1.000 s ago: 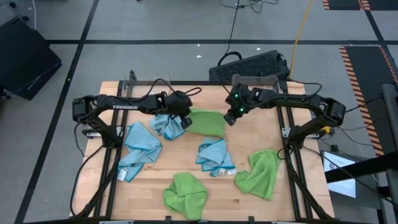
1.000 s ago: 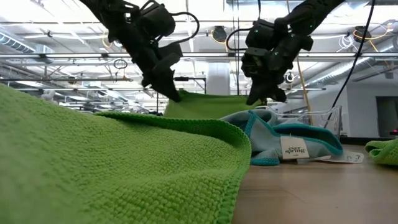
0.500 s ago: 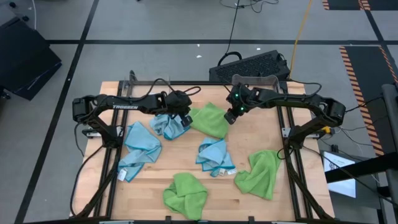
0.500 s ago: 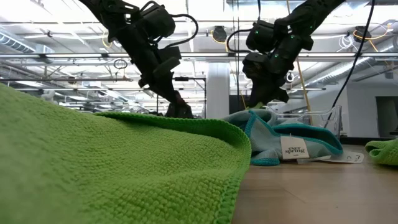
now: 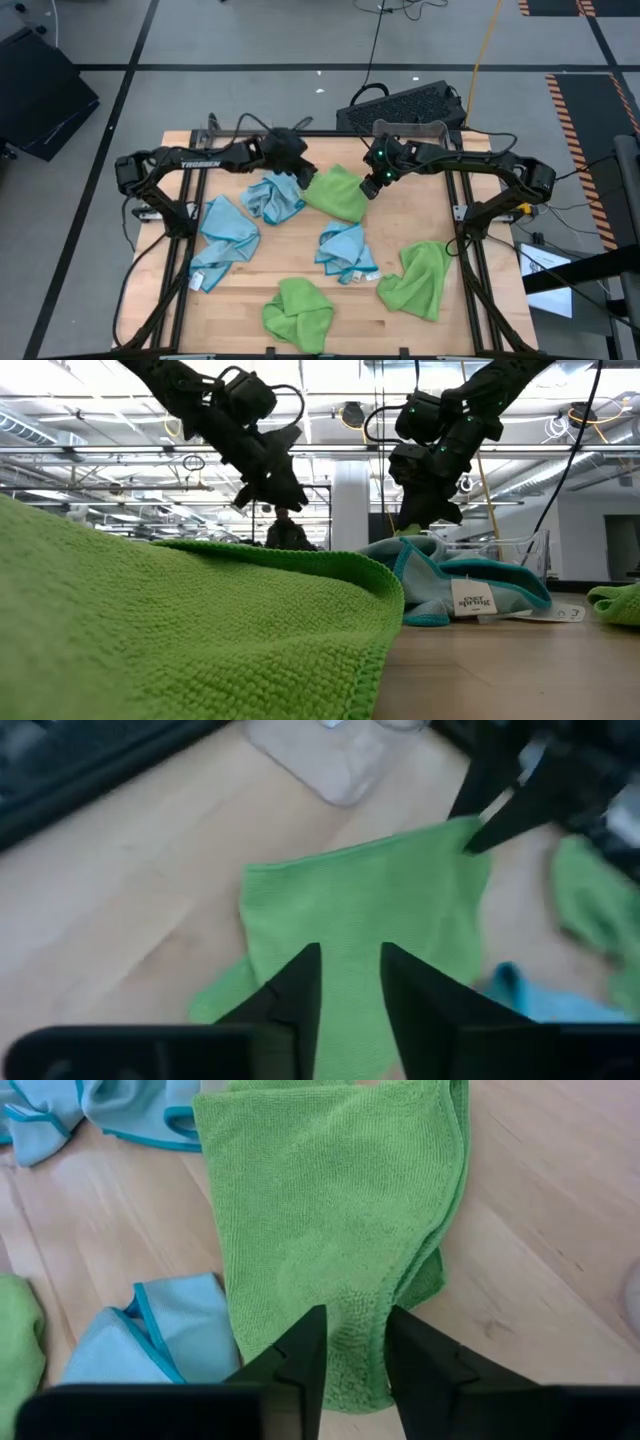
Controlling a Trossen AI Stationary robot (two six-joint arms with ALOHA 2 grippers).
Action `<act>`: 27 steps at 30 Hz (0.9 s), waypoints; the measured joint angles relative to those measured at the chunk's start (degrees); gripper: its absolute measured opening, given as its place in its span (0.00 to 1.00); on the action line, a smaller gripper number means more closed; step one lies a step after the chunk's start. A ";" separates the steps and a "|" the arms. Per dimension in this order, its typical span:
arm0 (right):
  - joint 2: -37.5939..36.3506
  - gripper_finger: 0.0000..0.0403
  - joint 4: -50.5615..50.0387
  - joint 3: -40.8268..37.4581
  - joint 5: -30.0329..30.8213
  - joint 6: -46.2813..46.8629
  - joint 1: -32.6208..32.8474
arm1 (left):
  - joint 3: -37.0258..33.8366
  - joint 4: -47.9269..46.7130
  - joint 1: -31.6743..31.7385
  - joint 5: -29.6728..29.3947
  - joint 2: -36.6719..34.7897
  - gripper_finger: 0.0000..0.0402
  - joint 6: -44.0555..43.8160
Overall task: Sort microfiber towel by color & place in baskets
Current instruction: Fold the top green towel
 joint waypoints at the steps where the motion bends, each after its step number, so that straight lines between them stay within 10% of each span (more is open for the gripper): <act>1: 0.00 0.21 0.00 0.00 -0.03 0.00 0.00 | 0.01 -0.14 1.11 1.63 0.00 0.30 -1.28; 13: 0.00 0.02 0.00 0.04 -2.25 -1.92 0.00 | 13.88 -11.04 3.10 7.73 -0.02 0.32 6.36; 27: -0.02 0.01 -0.02 0.07 -3.27 -2.65 0.25 | 37.43 -30.06 9.26 16.53 21.02 0.77 27.85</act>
